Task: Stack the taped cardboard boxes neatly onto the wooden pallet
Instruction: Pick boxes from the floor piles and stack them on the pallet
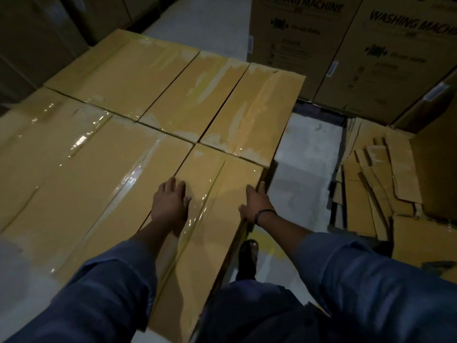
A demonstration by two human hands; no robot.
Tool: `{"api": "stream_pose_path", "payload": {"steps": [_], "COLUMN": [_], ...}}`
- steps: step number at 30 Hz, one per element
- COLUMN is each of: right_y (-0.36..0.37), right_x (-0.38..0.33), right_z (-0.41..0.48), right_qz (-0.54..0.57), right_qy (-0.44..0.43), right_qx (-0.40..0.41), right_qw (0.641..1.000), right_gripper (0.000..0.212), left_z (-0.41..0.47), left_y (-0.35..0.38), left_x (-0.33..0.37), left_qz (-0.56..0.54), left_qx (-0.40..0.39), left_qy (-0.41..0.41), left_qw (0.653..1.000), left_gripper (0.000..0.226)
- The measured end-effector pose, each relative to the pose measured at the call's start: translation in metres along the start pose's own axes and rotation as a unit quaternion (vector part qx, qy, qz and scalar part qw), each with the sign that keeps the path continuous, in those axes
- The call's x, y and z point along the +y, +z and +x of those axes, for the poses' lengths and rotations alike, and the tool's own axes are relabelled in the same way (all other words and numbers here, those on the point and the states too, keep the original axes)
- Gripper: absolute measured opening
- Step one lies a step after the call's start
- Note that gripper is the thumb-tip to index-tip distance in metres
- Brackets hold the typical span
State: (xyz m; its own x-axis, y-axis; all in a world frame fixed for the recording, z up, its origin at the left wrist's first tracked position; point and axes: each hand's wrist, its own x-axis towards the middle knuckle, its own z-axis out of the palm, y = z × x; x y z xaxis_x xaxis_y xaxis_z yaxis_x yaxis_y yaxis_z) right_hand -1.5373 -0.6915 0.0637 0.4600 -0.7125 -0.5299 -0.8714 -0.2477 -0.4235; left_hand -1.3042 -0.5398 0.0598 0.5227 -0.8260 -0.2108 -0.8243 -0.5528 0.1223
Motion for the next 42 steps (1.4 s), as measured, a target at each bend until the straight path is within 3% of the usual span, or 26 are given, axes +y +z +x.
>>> {"api": "stream_pose_path", "payload": {"steps": [10,18,22,30,37,42], "right_y": [0.114,0.161,0.175,0.207,0.262,0.284], "right_x": [0.023,0.008,-0.007,-0.054,-0.088,-0.104], "right_z": [-0.165,-0.231,-0.251,-0.266,-0.279,-0.293], "right_qz": [0.029,0.019,0.007,-0.019,0.039,0.065], "right_qy": [-0.004,-0.027,-0.049,-0.073,0.029,0.096], "right_qx": [-0.055,-0.087,-0.079,-0.035,0.037,0.096], "right_qw": [0.998,0.996,0.996,0.997,0.998,0.989], "right_gripper": [0.084,0.084,0.084,0.087,0.092,0.070], "left_z": [-0.195,-0.265,-0.273,-0.255,-0.241,-0.237], "left_y": [0.023,0.017,0.008,-0.002,-0.006,-0.007], "left_x": [-0.062,-0.109,-0.119,-0.159,-0.211,-0.231], "left_qz": [0.045,0.054,0.063,0.126,0.147,0.154], "left_qx": [-0.059,-0.112,-0.111,-0.102,-0.092,-0.061], "left_qy": [-0.076,-0.092,-0.057,0.058,0.188,0.252], "left_qw": [0.994,0.988,0.990,0.985,0.967,0.953], "left_gripper": [0.064,0.047,0.035,0.057,0.074,0.073]}}
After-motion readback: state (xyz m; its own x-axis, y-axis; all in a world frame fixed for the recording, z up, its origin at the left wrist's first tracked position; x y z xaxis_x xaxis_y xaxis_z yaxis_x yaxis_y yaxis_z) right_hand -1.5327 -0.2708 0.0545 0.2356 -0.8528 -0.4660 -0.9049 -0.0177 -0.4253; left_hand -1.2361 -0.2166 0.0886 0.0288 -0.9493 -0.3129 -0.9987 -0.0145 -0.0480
